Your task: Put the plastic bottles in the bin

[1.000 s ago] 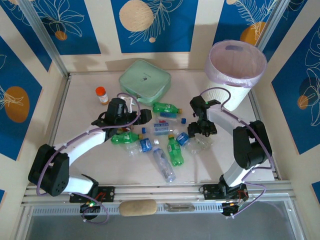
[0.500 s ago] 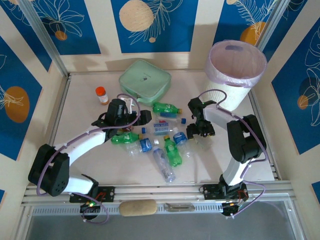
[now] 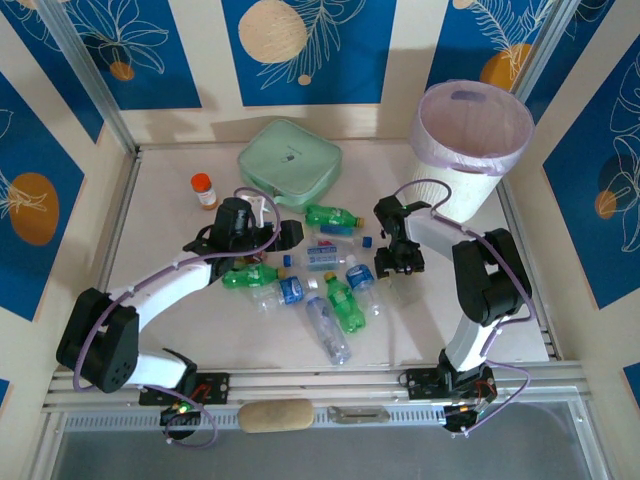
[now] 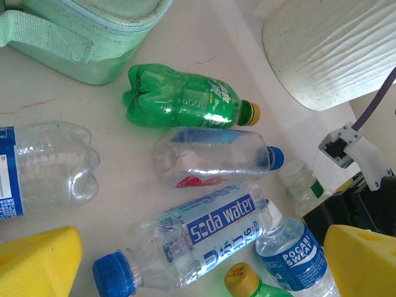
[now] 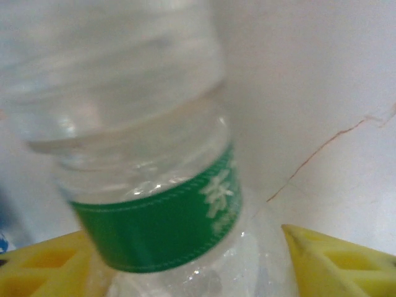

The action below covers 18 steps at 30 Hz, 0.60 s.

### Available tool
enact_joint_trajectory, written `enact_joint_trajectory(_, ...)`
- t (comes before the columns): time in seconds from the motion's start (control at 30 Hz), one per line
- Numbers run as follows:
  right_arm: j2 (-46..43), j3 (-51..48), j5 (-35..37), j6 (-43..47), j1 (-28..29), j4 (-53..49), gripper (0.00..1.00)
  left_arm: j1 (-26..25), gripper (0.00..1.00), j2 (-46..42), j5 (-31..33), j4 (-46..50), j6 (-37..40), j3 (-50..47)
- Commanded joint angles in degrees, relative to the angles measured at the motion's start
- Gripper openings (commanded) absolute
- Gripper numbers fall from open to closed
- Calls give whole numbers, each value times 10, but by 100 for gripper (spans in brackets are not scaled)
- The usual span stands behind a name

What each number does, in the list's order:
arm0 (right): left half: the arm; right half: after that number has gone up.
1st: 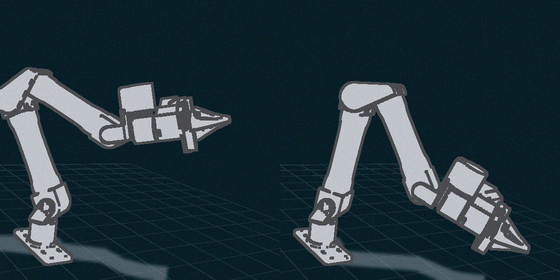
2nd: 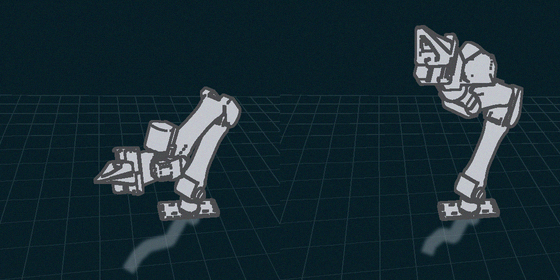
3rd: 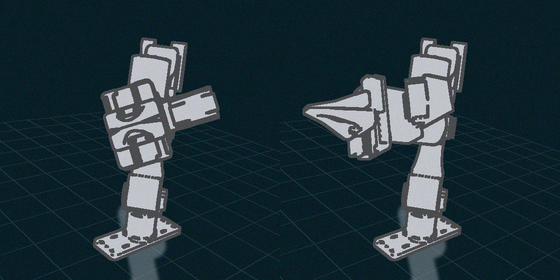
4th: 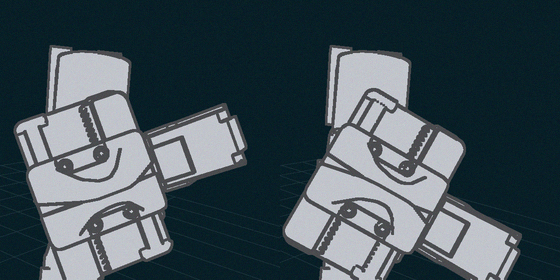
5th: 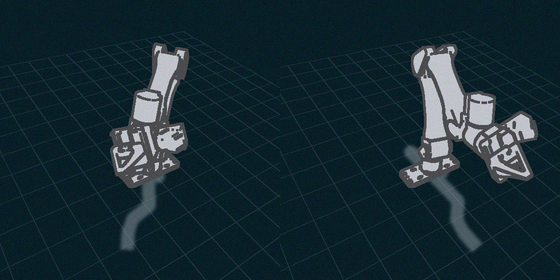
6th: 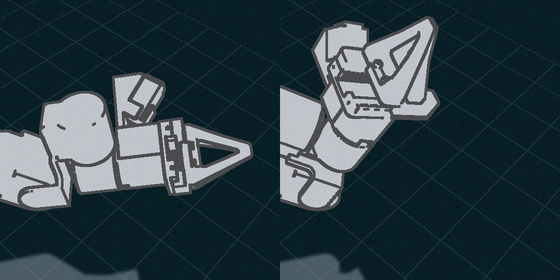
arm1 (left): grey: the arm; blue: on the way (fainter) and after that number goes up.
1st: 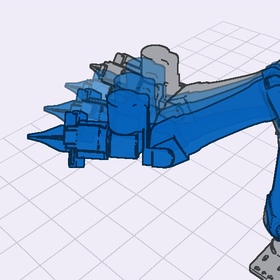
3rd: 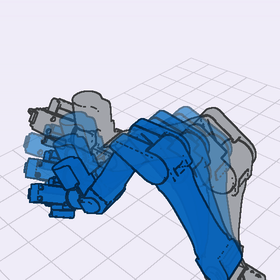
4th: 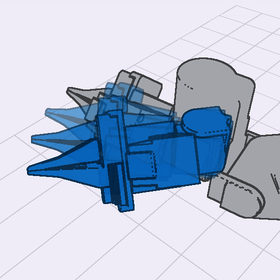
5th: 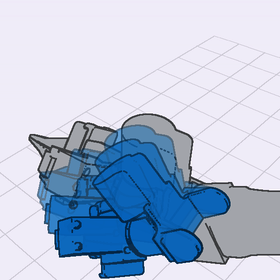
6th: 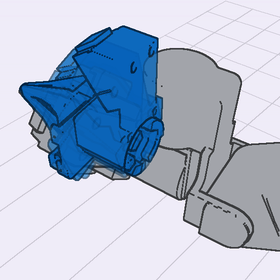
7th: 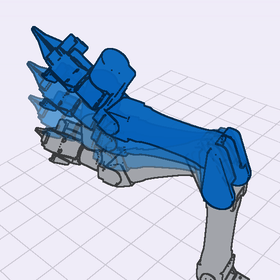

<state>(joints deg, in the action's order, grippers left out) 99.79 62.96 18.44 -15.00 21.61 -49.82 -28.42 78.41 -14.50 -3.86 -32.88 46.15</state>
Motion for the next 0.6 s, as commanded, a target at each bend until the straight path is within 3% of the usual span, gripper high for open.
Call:
enact_joint_trajectory(0.0,-15,3,-8,4,10,2,58,-4,100,-4,6,-14,0,-3)
enact_joint_trajectory(0.27,-71,21,-12,12,17,-1,51,-4,100,0,17,-22,4,-5)
enact_joint_trajectory(0.57,-153,87,-125,18,4,53,49,-3,100,-46,111,24,60,-10)
